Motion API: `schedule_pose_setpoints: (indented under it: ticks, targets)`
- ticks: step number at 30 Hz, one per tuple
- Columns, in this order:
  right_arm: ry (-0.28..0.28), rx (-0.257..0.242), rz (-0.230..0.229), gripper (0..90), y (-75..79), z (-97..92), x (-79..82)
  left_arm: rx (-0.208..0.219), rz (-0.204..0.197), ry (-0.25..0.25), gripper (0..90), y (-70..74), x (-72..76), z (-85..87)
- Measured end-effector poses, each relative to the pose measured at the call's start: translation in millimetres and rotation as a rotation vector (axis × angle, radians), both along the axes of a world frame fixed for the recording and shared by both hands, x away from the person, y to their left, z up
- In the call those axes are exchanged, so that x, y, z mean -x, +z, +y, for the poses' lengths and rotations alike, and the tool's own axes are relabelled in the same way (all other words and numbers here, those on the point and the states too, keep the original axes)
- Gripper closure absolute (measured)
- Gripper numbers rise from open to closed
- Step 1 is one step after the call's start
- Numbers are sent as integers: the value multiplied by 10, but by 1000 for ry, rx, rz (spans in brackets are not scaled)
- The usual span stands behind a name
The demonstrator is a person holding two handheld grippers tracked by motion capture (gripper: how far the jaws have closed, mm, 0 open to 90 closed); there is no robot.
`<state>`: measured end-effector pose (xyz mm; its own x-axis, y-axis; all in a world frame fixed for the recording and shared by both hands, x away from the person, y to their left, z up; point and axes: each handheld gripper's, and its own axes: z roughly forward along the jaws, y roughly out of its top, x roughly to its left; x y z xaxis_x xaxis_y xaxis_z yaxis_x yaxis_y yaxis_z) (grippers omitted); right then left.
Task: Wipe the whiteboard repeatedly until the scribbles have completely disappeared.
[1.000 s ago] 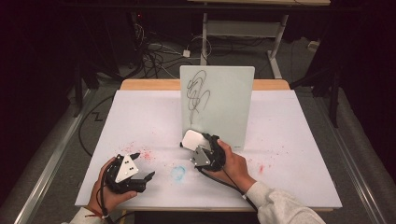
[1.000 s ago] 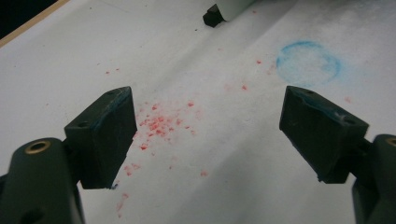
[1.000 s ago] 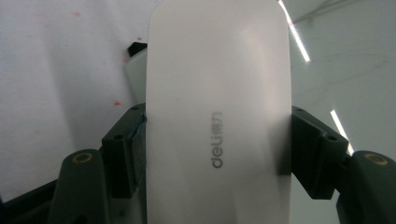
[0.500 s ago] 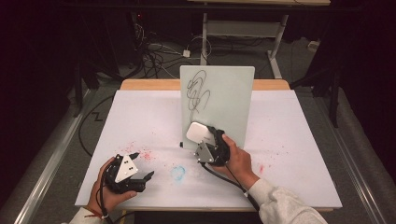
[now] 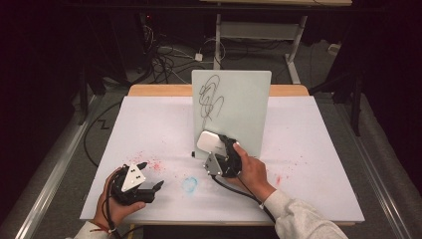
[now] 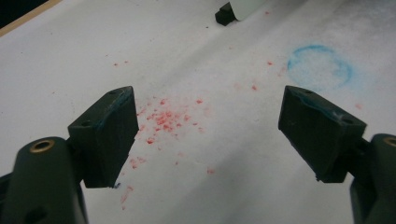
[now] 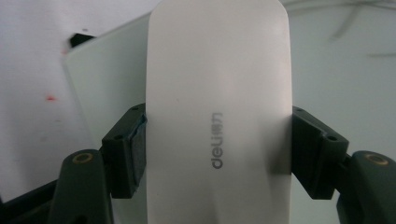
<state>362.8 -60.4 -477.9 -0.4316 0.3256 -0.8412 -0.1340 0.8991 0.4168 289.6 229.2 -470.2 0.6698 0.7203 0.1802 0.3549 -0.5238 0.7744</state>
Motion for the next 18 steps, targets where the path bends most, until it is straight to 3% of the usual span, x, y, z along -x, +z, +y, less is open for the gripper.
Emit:
schedule_pose_setpoints:
  ticks: [5,7,11,14,18]
  targets:
    - [31,61,12,308,-78,109,24,15,-15,-14,189,16,14,0]
    - [33,129,13,307,-112,117,43,14,-17,-14,189,18,17,0]
    - [26,184,22,307,-159,84,70,15,-20,-7,189,23,23,15]
    - [15,211,43,307,-172,-4,86,14,-20,0,187,27,28,26]
    - [-1,202,52,307,-152,-70,82,9,-24,4,187,32,32,31]
